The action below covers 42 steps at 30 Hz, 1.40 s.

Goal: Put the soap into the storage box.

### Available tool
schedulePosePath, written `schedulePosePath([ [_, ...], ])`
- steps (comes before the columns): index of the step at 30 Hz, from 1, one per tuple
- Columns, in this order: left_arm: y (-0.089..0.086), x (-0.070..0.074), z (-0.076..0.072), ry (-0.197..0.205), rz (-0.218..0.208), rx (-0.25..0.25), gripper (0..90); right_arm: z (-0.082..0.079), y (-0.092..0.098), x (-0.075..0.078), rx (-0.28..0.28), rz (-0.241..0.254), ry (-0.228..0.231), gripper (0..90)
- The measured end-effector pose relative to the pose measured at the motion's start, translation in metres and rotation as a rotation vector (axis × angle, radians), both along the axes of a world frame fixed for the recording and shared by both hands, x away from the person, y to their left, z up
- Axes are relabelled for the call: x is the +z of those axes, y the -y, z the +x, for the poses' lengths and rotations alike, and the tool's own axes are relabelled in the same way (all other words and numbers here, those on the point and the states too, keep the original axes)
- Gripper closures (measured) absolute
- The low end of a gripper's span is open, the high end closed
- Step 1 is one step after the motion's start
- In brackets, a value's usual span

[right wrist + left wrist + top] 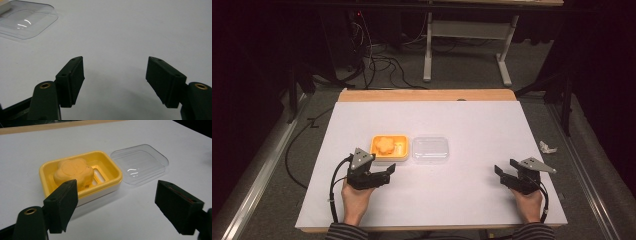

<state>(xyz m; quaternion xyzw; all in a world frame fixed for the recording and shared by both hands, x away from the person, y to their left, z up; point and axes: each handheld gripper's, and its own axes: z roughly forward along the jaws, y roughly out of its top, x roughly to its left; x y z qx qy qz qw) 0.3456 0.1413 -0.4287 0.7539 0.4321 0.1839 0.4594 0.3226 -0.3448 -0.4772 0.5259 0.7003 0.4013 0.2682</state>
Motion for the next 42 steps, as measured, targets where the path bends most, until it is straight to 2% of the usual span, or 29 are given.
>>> schedulePosePath([
  [9, 0.003, -0.007, -0.004, 0.002, 0.003, -0.008, 19.9, 0.000, 0.000, 0.000, -0.002, -0.003, -0.002, 31.3],
  [28, 0.011, -0.021, -0.006, -0.025, 0.011, -0.024, 19.8, 0.000, -0.001, 0.000, -0.004, -0.004, -0.002, 31.3],
  [42, 0.022, -0.030, -0.005, -0.034, 0.054, -0.043, 19.4, 0.000, -0.001, 0.000, -0.006, -0.004, 0.000, 31.2],
])
